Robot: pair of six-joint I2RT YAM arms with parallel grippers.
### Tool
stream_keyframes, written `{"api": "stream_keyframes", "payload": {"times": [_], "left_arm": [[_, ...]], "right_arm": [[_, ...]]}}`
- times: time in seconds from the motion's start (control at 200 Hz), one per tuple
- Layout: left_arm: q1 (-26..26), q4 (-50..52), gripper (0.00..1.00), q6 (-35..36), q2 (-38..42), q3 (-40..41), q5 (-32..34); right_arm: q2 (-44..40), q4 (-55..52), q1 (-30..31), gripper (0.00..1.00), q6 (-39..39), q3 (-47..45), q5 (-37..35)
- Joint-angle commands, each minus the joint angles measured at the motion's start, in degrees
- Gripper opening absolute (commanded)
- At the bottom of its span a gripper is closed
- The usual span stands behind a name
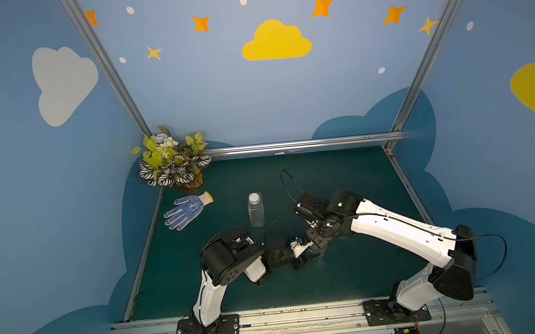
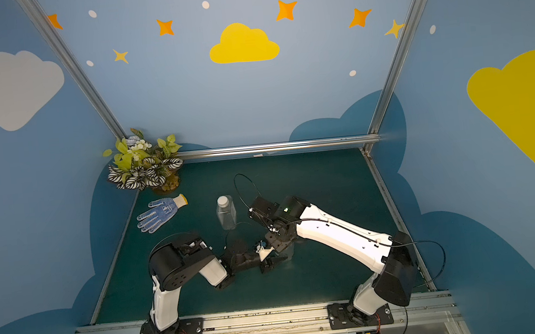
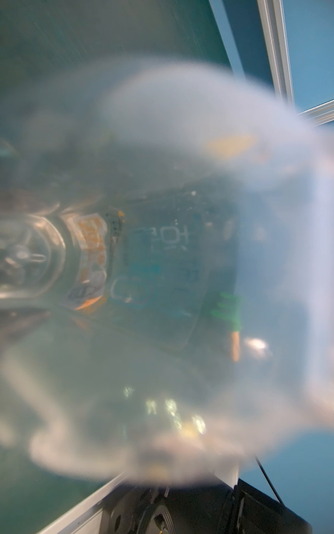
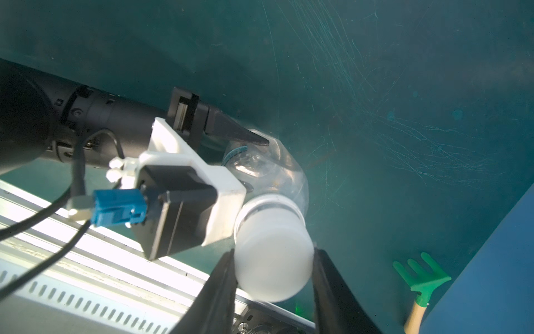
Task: Screw on the bottle caps
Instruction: Screw the bottle cap onto the plastic bottle.
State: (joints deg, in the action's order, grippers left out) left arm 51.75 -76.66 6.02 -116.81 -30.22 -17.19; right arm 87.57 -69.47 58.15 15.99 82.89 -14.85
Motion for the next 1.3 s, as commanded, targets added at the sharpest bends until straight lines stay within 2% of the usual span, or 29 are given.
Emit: {"api": "stream_keyframes", "payload": {"times": [0.0, 0.24, 0.531, 0.981, 1.292], "left_arm": [[-0.1, 2.4, 0.47, -0.1, 0.4, -1.0, -0.5], [-0.1, 2.3, 0.47, 0.0, 0.4, -0.9, -0.4], [-0.1, 2.9, 0.48, 0.1, 0.6, -1.3, -0.5], [-0.2, 3.6, 0.48, 0.5, 0.8, -1.5, -0.3], [0.0, 3.6, 0.48, 0.7, 0.7, -1.3, -0.2]], "right_arm": [[-0.7, 1.0, 1.0, 0.22, -0.5, -1.0, 0.7], [-1.7, 1.5, 0.9, 0.22, -0.4, -1.1, -0.5], [-3.3, 2.7, 1.0, 0.32, -0.1, -2.1, -0.4], [-4.1, 3.8, 1.3, 0.34, 0.2, -3.2, 0.1], [-4.5, 2.4, 1.2, 0.3, 1.5, -3.5, -4.2]]}}
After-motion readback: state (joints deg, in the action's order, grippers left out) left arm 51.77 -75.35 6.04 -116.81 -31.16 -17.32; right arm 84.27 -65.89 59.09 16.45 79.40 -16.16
